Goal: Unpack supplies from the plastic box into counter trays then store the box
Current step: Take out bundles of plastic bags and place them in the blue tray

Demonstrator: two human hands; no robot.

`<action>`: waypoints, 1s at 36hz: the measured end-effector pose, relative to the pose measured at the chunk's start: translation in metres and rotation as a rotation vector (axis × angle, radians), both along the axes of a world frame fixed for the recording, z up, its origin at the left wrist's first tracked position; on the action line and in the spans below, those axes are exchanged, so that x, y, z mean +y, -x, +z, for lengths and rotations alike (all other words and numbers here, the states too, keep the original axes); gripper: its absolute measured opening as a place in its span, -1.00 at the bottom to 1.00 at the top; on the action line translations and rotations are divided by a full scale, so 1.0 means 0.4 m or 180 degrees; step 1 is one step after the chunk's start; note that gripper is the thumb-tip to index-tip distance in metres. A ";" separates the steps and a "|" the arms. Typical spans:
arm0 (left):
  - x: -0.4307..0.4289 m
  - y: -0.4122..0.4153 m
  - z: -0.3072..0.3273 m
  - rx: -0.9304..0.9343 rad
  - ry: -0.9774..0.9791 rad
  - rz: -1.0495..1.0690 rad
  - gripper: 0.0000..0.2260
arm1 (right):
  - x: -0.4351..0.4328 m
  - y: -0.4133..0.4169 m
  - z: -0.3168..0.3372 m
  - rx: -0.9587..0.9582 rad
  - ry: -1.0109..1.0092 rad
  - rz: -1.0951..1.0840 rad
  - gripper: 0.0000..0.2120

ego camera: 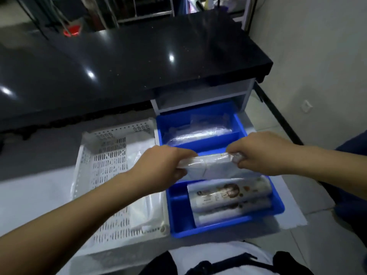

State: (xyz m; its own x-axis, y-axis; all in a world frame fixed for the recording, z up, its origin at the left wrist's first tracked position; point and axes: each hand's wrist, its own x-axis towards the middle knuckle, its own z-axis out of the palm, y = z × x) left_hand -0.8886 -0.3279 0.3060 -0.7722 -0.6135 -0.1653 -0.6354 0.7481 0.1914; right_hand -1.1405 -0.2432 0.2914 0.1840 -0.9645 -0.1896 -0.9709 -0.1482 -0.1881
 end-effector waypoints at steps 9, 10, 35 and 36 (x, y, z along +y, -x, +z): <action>-0.099 0.089 -0.049 0.0111 -0.0309 0.0658 -0.56 | -0.136 0.091 -0.050 0.0246 0.0517 0.0245 -0.70; -0.108 0.093 -0.055 0.0157 -0.0255 0.0749 -0.57 | -0.151 0.094 -0.054 0.0208 0.0542 0.0230 -0.72; -0.115 0.099 -0.186 0.0184 -0.0372 0.1173 -0.59 | -0.153 0.077 -0.197 0.0309 0.0453 0.0050 -0.47; -0.105 0.101 -0.194 0.0331 -0.0161 0.1229 -0.58 | -0.143 0.067 -0.204 0.0341 0.0607 0.0026 -0.47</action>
State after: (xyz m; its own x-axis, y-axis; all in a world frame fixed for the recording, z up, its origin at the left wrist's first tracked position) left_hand -0.9289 -0.3699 0.2284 -0.5006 -0.8550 -0.1359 -0.8433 0.4460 0.3000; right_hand -1.1674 -0.3004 0.2098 0.1805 -0.9833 -0.0227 -0.9825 -0.1791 -0.0517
